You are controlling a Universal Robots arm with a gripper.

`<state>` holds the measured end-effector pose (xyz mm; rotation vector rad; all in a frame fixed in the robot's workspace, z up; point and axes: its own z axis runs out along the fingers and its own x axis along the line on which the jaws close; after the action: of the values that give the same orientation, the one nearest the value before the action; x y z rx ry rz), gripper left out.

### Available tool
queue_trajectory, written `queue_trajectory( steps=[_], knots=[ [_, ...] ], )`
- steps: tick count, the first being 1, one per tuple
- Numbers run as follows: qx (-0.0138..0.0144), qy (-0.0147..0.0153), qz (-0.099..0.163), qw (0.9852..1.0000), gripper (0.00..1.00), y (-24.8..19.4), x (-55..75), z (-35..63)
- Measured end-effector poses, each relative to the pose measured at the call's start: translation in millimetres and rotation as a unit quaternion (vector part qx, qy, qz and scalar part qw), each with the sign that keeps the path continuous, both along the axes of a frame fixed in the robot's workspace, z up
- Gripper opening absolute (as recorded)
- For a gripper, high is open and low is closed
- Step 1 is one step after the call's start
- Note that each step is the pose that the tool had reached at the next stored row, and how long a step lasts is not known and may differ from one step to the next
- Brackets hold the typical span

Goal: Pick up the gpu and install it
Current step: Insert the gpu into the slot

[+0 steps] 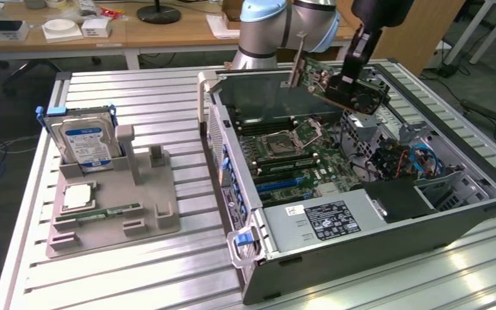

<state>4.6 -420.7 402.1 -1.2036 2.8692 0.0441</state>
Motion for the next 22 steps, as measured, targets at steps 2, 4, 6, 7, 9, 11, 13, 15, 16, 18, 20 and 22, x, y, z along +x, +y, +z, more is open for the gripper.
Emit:
queue_trajectory(
  steps=[2, 4, 6, 7, 9, 11, 13, 15, 16, 18, 20, 22],
  knots=[
    [0.0, 0.0, 0.018, 0.9998, 0.26, 0.0, 0.0, -0.3],
    [0.0, 0.0, 0.036, 0.9994, 0.26, 0.0, 0.0, -0.6],
    [0.0, 0.0, 0.054, 0.9985, 0.26, 0.0, 0.0, -0.8],
    [0.0, 0.0, 0.063, 0.998, 0.26, 0.0, 0.0, -0.9],
    [0.0, -0.0001, 0.082, 0.9967, 0.26, 0.0, 0.0, -1.1],
    [0.0, -0.0002, 0.1, 0.995, 0.26, 0.0, 0.0, -1.3],
    [0.0, -0.0002, 0.117, 0.9931, 0.26, 0.0, 0.0, -1.5],
    [0.0, -0.0002, 0.136, 0.9907, 0.26, 0.0, 0.0, -1.7],
    [0.0, -0.0002, 0.144, 0.9895, 0.26, 0.0, 0.0, -1.8],
    [-0.0001, -0.0012, 0.159, 0.9873, 0.26, -0.1, 0.1, -2.0],
    [-0.0002, -0.0022, 0.172, 0.985, 0.26, -0.1, 0.1, -2.3],
    [-0.0001, -0.0022, 0.19, 0.9817, 0.26, -0.1, 0.0, -3.9]
  ],
)
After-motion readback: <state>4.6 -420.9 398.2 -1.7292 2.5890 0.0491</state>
